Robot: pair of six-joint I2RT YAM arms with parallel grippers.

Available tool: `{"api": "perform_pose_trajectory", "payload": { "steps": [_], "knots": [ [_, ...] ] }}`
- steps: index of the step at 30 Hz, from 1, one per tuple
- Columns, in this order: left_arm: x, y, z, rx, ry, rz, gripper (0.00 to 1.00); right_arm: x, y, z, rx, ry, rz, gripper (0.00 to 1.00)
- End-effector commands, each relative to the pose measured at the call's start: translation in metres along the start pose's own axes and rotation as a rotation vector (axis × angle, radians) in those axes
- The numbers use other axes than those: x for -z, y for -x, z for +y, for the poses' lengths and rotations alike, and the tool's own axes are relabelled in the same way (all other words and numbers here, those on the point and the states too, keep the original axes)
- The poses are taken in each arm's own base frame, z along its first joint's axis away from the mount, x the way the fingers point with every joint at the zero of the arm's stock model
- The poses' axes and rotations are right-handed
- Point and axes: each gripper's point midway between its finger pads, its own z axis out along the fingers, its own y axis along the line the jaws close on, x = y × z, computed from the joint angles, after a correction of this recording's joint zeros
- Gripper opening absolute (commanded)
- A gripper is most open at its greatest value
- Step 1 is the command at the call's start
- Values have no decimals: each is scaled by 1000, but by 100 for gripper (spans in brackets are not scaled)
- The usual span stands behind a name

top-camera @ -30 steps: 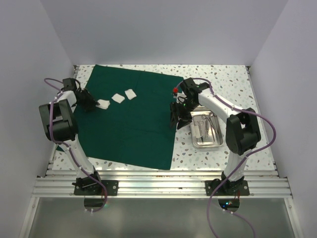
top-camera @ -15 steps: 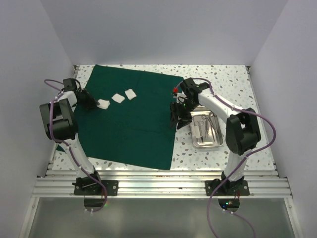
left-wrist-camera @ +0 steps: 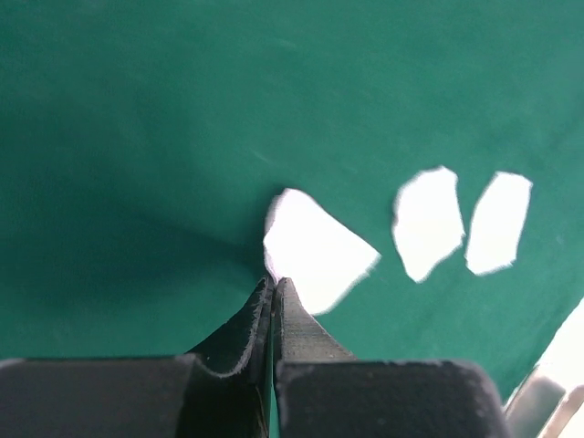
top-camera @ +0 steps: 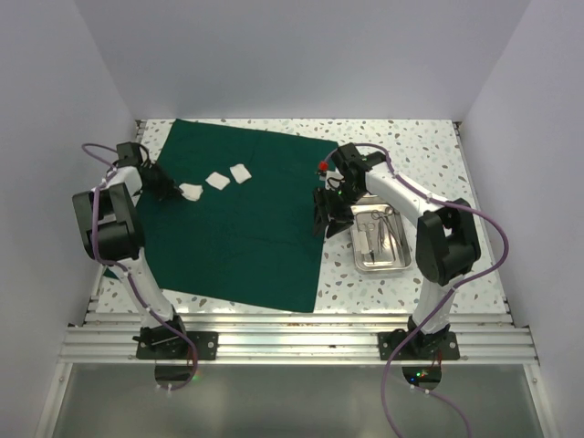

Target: Prepare the surgical pack

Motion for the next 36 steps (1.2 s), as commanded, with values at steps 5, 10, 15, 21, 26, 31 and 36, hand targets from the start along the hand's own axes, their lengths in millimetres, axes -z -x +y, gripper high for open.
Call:
{"api": "perform_pose_trajectory", "payload": {
  "steps": [5, 10, 15, 21, 26, 31, 36],
  "knots": [
    [100, -43, -107, -277, -201, -81, 0, 17, 5, 39, 110, 124, -49, 55],
    [165, -110, -143, -360, -361, -77, 0, 30, -3, 77, 216, 296, -77, 58],
    [220, -186, -169, -437, -560, 25, 0, 54, -9, 127, 393, 571, -136, 69],
    [273, -244, -166, -433, -714, 128, 0, 84, -30, 172, 557, 794, -208, 89],
    [308, -270, -160, -417, -822, 173, 0, 80, -49, 191, 663, 848, -163, 90],
    [328, -287, -156, -435, -892, 224, 0, 67, -58, 208, 701, 884, -110, 84],
    [334, -297, -149, -437, -900, 254, 0, 59, -61, 229, 736, 900, -103, 83]
  ]
}}
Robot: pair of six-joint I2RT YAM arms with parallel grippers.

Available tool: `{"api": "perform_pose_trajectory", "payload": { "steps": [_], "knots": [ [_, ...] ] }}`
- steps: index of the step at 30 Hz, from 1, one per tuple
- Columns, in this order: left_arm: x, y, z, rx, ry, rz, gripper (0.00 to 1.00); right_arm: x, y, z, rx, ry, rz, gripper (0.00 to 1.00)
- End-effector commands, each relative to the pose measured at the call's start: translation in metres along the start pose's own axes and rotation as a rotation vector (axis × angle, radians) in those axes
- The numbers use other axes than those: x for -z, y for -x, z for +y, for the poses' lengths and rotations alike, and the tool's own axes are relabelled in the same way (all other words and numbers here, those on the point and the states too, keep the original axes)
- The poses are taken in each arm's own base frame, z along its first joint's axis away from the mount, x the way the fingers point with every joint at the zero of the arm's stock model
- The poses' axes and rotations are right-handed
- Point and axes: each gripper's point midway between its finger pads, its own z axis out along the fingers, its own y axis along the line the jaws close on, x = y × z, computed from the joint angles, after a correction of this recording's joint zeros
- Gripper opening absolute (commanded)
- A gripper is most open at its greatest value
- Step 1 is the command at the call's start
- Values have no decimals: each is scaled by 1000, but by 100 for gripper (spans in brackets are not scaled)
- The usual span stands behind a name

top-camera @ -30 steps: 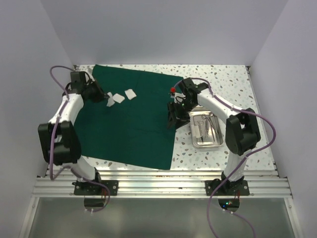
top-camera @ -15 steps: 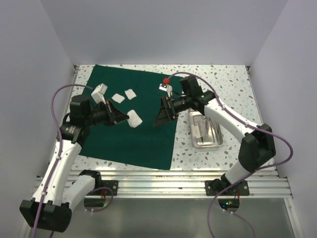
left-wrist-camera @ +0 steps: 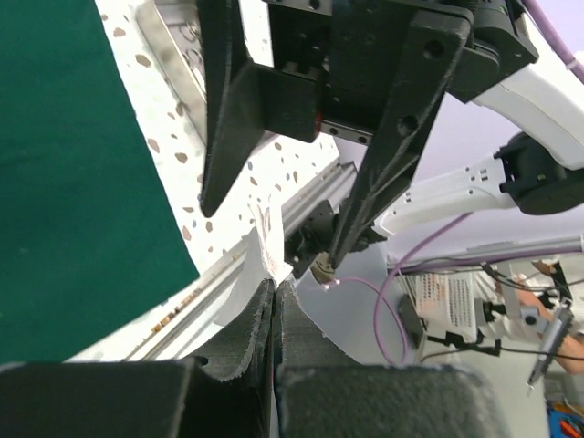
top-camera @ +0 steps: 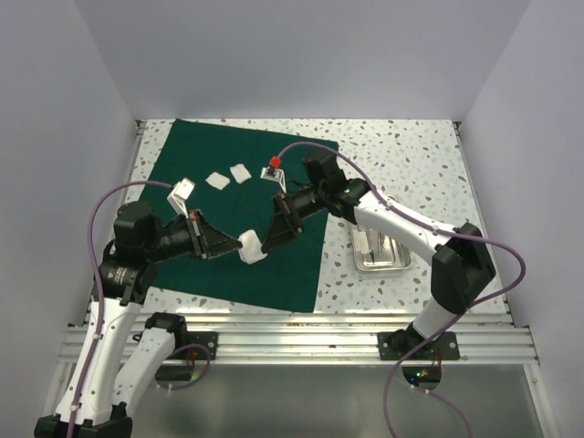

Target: Prepare the surgical pack

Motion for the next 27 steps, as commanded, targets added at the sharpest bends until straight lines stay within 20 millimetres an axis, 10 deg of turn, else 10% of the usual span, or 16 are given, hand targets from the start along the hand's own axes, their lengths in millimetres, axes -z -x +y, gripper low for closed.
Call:
{"api": "perform_pose_trajectory", "payload": {
  "steps": [1, 14, 21, 24, 27],
  "knots": [
    [4, -16, -8, 45, -41, 61, 0, -14, 16, 14, 76, 56, -1, 82],
    [6, -17, -8, 56, -40, 53, 0, -40, 2, 27, 65, 146, 64, 59],
    [-2, -20, 17, 56, 51, 107, 2, -39, -4, 22, 29, 126, 52, 0],
    [-5, 1, 33, 33, 172, 60, 47, -37, -7, 2, -22, 28, 39, 0],
    [-12, 23, 59, 34, 302, 31, 64, -29, -16, -29, -104, -119, 37, 0]
  ]
}}
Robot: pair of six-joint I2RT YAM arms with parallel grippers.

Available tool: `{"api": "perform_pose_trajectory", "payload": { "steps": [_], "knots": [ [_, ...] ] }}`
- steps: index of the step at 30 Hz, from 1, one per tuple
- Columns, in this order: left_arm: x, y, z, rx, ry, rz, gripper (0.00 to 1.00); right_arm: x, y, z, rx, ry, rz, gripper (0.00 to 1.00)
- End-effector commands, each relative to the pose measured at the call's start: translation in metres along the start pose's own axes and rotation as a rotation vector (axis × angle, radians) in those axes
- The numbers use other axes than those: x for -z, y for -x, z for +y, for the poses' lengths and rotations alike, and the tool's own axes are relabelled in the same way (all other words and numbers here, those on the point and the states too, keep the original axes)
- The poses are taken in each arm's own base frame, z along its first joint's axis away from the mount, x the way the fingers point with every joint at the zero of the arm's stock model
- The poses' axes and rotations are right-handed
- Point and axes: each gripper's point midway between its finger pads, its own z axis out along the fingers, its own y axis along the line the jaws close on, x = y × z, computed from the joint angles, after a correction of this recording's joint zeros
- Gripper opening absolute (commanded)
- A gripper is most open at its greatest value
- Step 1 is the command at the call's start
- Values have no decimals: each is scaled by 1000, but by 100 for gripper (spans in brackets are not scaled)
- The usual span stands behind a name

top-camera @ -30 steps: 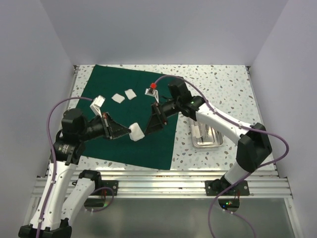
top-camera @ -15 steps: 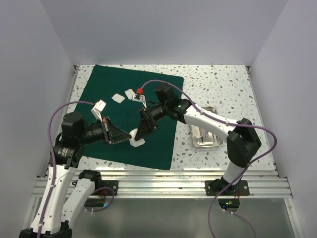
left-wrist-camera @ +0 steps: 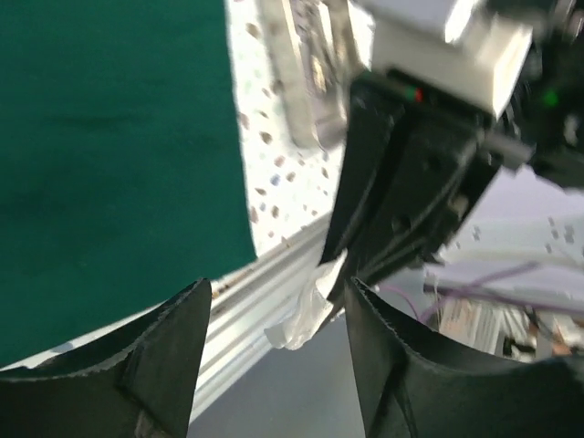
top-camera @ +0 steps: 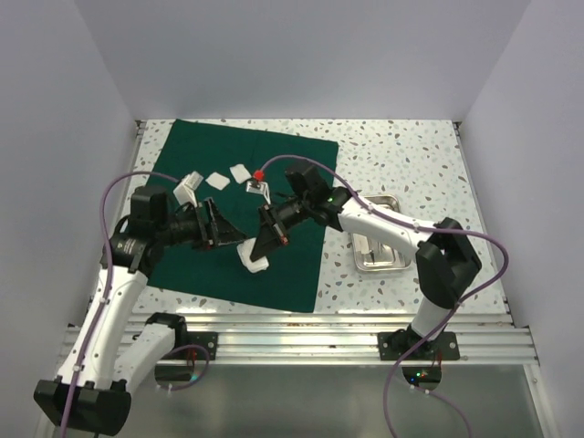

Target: Prepare the surgical pack

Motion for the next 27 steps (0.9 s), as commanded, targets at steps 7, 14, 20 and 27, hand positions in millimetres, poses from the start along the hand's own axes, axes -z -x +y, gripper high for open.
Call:
{"api": "perform_pose_trajectory", "payload": {
  "steps": [7, 14, 20, 27],
  "knots": [
    [-18, 88, 77, 8, 475, -145, 66, 122, -40, -108, -323, -615, -81, 0],
    [-47, 103, 115, 32, 549, -106, 65, 261, -91, -168, -564, -1071, -120, 0],
    [-72, 102, 140, 59, 582, 8, 65, 304, -109, -197, -688, -1112, -175, 0],
    [-85, 121, 156, 64, 621, 55, 67, 276, -113, -214, -746, -874, -125, 0]
  ]
}}
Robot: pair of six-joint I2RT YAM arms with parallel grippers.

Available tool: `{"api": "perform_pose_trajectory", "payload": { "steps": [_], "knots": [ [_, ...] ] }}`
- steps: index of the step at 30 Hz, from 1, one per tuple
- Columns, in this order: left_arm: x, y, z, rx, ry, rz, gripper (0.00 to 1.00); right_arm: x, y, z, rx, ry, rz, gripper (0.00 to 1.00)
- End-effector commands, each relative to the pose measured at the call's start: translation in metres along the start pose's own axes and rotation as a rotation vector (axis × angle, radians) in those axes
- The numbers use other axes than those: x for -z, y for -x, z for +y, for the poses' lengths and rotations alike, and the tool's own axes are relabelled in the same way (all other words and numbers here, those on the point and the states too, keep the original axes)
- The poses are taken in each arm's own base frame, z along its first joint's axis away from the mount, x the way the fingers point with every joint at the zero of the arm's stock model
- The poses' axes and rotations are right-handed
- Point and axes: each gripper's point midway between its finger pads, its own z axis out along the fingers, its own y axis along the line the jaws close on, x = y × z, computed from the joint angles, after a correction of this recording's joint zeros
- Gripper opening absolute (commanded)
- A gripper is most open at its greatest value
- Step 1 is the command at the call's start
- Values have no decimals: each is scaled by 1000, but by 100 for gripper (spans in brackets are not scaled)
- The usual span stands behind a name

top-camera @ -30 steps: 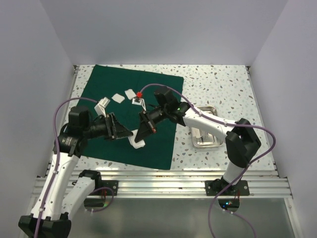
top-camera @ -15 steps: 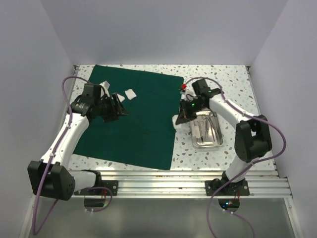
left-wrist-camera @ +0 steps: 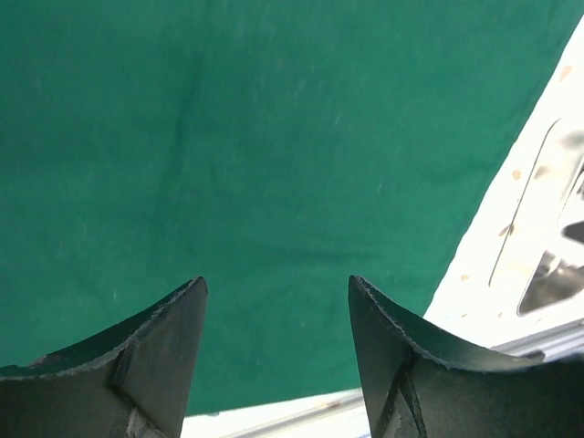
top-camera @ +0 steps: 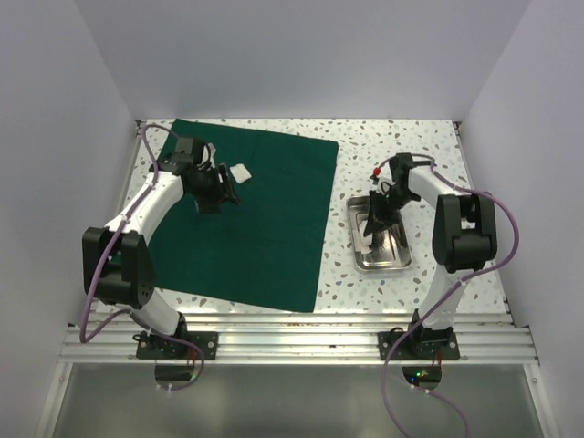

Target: Prepare the surgical pack

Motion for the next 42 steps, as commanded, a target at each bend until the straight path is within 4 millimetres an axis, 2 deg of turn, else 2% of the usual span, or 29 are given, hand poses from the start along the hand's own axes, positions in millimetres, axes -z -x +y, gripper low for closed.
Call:
{"api": "perform_pose_trajectory", "payload": {
  "steps": [1, 7, 11, 16, 19, 20, 23, 24, 29, 30, 35, 40, 42],
  "knots": [
    [-1, 28, -9, -38, -18, -37, 67, -6, -7, 19, 30, 132, 69, 0],
    [-22, 35, -14, -17, -53, -13, 68, -10, -3, 31, 12, 221, 88, 2],
    [-30, 36, -8, -8, -28, -8, 69, -16, -8, 28, -23, 214, 119, 13],
    [-34, 40, -7, 9, -20, -5, 69, -12, -9, 24, -38, 175, 112, 13],
    [-38, 44, -6, 12, -9, 3, 69, -12, -9, 18, -44, 134, 123, 28],
    [-38, 45, -6, 14, -4, 2, 69, -11, -9, 15, -49, 114, 121, 42],
    [-39, 51, -3, 16, 25, -11, 70, 1, -1, 7, -33, 27, 81, 52],
    [-39, 51, 0, 22, 43, -10, 71, 10, 7, 3, -18, -21, 46, 54],
    [-44, 68, 12, 47, 136, -50, 71, 44, 25, -2, -26, -148, -30, 57],
    [-46, 71, 13, 51, 144, -55, 71, 53, 34, 2, -20, -153, -62, 57],
    [-60, 106, 16, 85, 198, -114, 70, 72, 36, 23, -3, -129, -98, 58],
    [-76, 144, 24, 94, 200, -194, 65, 65, 22, 54, 31, -24, -109, 59],
    [-79, 154, 38, 111, 221, -206, 61, 61, 14, 65, 34, 26, -109, 59]
  ]
}}
